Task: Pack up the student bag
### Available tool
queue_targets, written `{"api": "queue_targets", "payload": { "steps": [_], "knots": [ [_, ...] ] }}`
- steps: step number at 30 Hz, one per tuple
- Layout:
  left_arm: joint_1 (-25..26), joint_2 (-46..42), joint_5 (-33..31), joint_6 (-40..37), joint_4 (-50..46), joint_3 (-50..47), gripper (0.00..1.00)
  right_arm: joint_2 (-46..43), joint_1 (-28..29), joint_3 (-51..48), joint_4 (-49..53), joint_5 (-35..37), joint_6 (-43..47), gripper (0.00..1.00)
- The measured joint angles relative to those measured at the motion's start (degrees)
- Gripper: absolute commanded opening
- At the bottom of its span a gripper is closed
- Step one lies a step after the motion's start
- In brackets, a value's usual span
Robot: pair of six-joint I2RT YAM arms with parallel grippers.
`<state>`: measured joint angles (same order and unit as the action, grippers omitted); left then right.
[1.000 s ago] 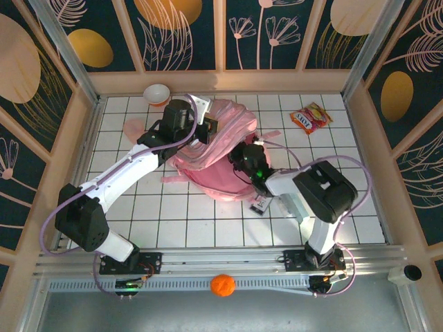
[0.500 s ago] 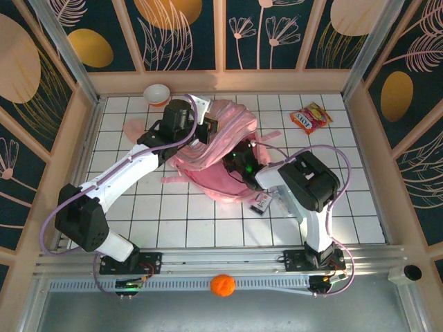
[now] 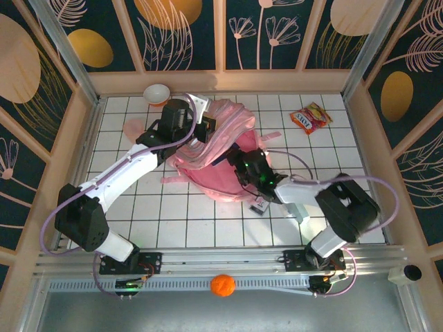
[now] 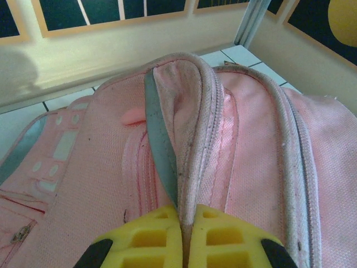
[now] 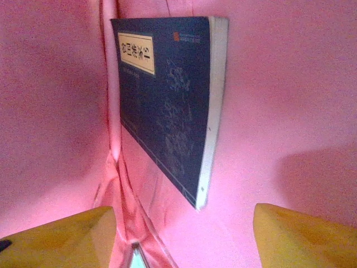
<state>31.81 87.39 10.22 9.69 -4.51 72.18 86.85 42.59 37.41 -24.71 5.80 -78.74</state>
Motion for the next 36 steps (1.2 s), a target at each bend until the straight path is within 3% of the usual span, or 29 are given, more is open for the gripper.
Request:
{"api": "queue_targets", "payload": {
  "steps": [11, 16, 21, 24, 27, 29, 32, 36],
  "knots": [
    [-0.2, 0.28, 2.69, -9.44, 1.31, -6.14, 0.0, -33.83, 0.46, -0.39, 25.97, 9.22, 11.02, 0.67],
    [1.77, 3.37, 3.04, -19.96, 1.14, -10.93, 0.0, -37.22, 0.24, -0.37, 32.83, 11.23, 16.74, 0.67],
    [3.56, 8.46, 3.65, -24.37, 1.27, -14.38, 0.0, -37.05, 0.2, -0.07, 35.28, 11.04, 23.34, 0.67],
    [3.61, 9.29, 3.96, -25.2, 1.7, -15.21, 0.18, -36.74, 0.22, 0.39, 34.73, 10.34, 27.21, 0.67],
    [3.63, 9.31, 4.2, -24.79, 1.95, -15.26, 0.47, -36.3, 0.22, 0.48, 32.7, 8.66, 31.89, 0.67],
    [3.48, 9.18, 4.55, -23.47, 2.27, -15.26, 0.61, -35.91, 0.22, 0.5, 30.93, 7.19, 35.91, 0.67],
    [1.6, 6.54, 7.21, -18.6, 3.98, -16.22, 0.72, -34.56, 0.22, 1.77, 29.44, 4.04, 44.28, 0.67],
    [-6.34, -2.71, 11.17, -8.85, 9.64, -19.58, 0.76, -31.12, 0.22, 6.54, 29.42, -2.19, 59.52, 0.67]
  ]
}}
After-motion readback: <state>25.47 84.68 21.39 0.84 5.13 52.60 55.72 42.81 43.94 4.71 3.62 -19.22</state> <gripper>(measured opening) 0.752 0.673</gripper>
